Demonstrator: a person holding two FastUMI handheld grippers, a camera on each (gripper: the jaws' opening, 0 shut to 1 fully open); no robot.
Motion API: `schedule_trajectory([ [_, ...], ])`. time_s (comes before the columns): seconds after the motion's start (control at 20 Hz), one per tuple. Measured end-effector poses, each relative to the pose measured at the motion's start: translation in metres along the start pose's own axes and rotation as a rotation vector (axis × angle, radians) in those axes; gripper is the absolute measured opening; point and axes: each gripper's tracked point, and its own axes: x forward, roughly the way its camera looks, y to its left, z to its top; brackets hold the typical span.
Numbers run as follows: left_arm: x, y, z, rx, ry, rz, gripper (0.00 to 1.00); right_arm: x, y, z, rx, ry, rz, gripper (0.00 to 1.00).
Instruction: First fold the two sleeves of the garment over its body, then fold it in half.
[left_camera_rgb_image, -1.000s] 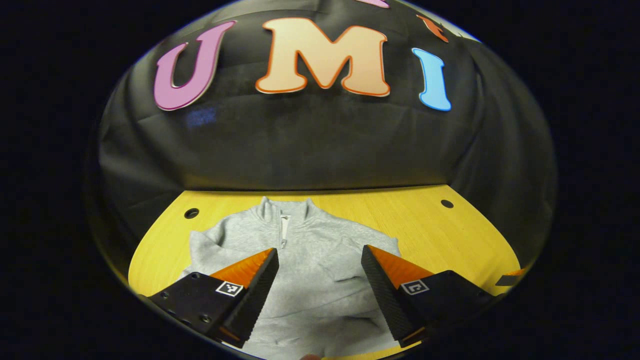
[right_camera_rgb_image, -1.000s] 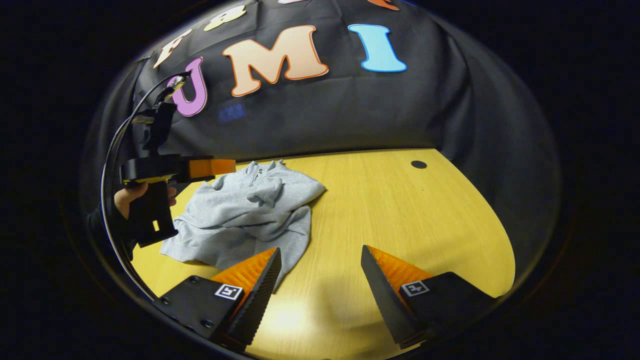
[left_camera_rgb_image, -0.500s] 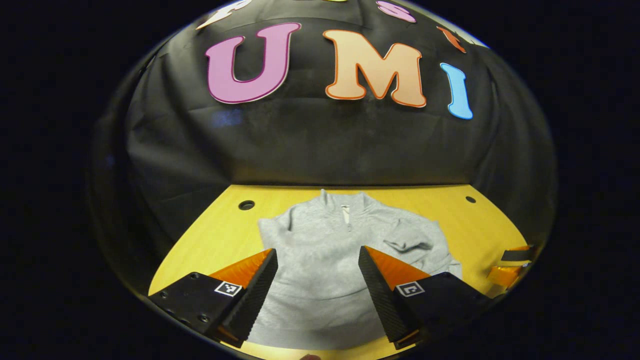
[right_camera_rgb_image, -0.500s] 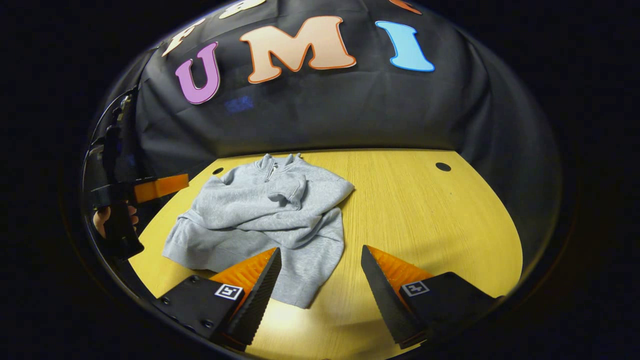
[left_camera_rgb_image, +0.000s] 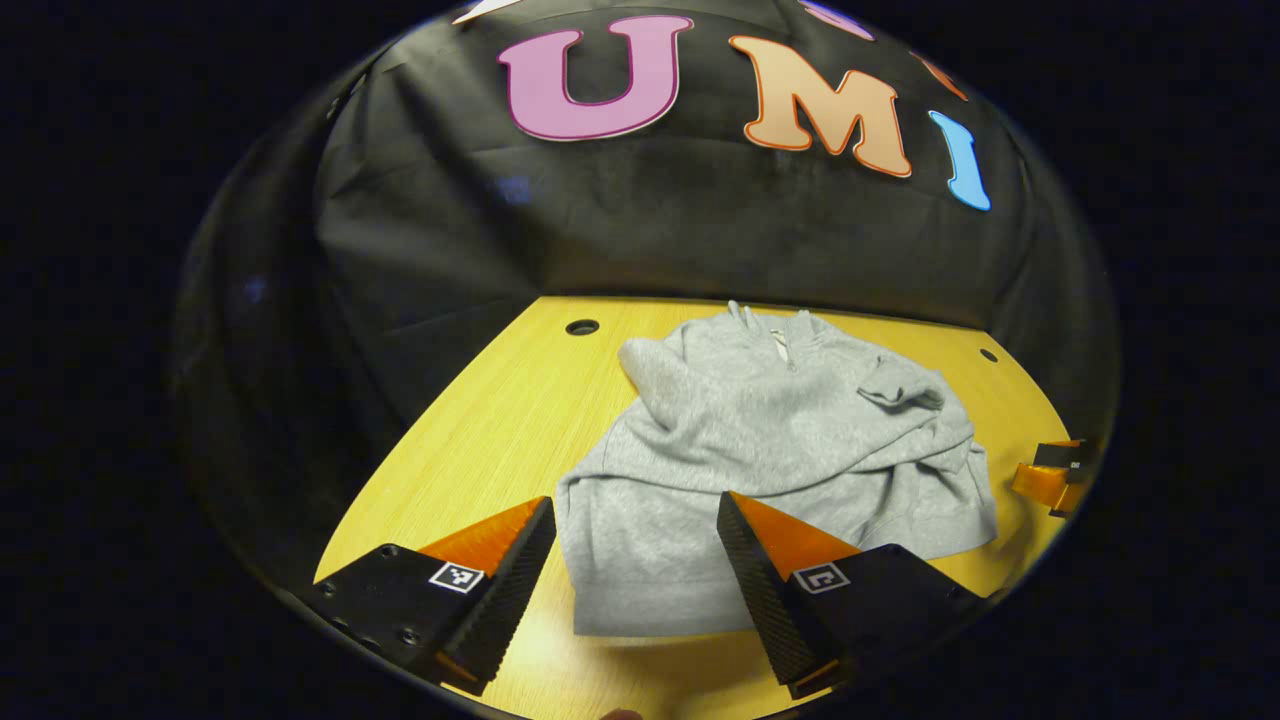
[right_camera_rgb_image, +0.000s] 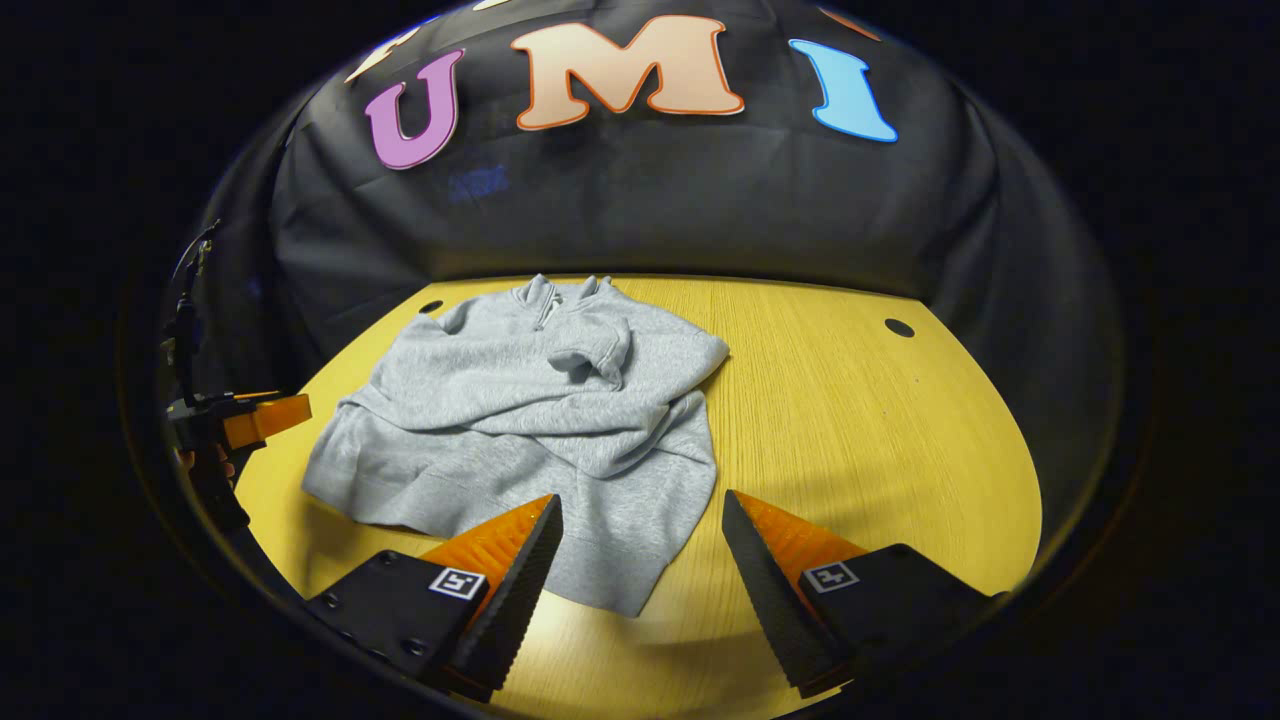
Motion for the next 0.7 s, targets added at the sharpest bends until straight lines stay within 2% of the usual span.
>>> schedule_trajectory([
  [0.05,0.001,0.001,-0.012,-0.004,0.024,-0.006,0.95,0.002,0.003,-0.005,-0.006,0.011,0.0,0.99],
  [0.2,0.004,0.003,-0.041,-0.008,0.079,-0.015,0.96,0.011,0.005,-0.02,-0.014,0.057,-0.008,0.96],
  [0.3,0.007,0.007,-0.051,-0.017,0.095,-0.01,0.96,0.015,0.004,-0.025,-0.022,0.072,-0.018,0.99],
  [0.65,0.018,0.016,-0.078,-0.059,0.158,0.009,0.97,0.024,0.004,-0.046,-0.021,0.12,-0.034,0.99],
  [0.7,0.017,0.016,-0.075,-0.062,0.141,0.008,0.96,0.026,0.005,-0.048,-0.023,0.127,-0.035,0.96],
])
